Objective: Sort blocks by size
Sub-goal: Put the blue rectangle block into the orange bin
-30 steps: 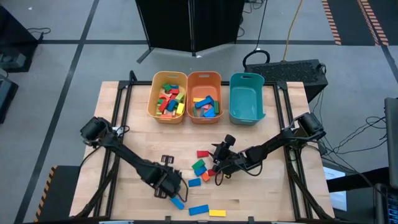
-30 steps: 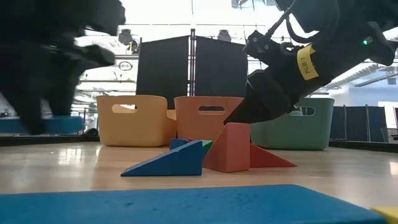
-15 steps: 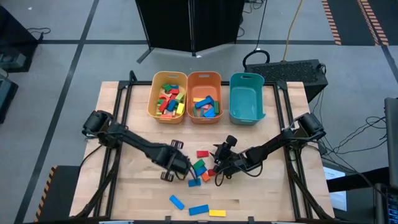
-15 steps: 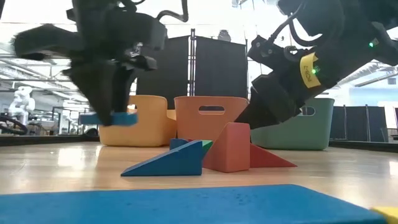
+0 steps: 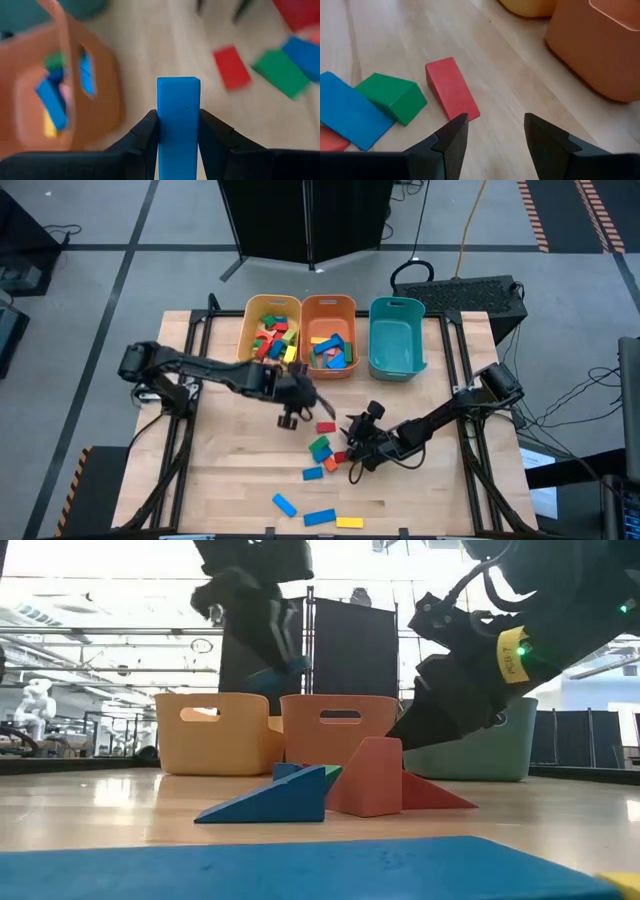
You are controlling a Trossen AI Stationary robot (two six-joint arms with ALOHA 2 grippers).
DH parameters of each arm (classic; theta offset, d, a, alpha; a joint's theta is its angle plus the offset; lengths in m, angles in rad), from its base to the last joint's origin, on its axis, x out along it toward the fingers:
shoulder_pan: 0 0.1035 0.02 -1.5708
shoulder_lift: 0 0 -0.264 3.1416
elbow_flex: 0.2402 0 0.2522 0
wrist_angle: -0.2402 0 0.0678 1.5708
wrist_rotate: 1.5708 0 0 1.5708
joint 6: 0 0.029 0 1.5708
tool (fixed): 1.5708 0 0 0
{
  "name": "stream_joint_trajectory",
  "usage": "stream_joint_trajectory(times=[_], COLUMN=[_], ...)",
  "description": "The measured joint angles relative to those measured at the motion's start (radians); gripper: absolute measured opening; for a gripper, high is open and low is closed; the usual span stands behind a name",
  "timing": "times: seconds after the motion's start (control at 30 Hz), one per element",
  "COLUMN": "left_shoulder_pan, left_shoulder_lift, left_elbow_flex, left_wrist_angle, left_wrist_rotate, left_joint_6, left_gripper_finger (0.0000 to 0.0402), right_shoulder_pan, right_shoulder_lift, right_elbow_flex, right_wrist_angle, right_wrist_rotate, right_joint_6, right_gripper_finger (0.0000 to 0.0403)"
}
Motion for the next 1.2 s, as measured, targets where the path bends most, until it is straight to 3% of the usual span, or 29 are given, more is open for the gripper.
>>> stream_joint_trajectory(times=[0.23, 0.67, 0.87, 1.03, 1.2], left_shoulder_pan=[0.132, 0.327, 0.373, 0.406, 0.419], left_shoulder_lift=[0.000, 0.000, 0.000, 0.010, 0.030], left_elbow_flex=[0.000, 0.000, 0.000, 0.000, -0.002], left_wrist_angle=[0.164, 0.494, 0.514, 0.509, 0.503], left_wrist_rotate=[0.045, 0.218, 0.228, 0.364, 0.387], left_joint_6=[0.116, 0.115, 0.115, 0.114, 0.105], left_gripper_finger=[0.0104, 0.0104, 0.0106, 0.0119, 0.0126], right_shoulder_pan=[0.009, 0.044, 0.047, 0.048, 0.052], right_shoulder_lift=[0.000, 0.000, 0.000, 0.000, 0.000], right_elbow_flex=[0.000, 0.000, 0.000, 0.000, 0.000], right_wrist_angle=[-0.001, -0.013, -0.025, -0.031, -0.042], right_wrist_rotate=[-0.006, 0.020, 0.021, 0.022, 0.023], right_joint_6=[0.038, 0.086, 0.100, 0.116, 0.137], right_gripper_finger=[0.0180, 0.0180, 0.0180, 0.0180, 0.0180])
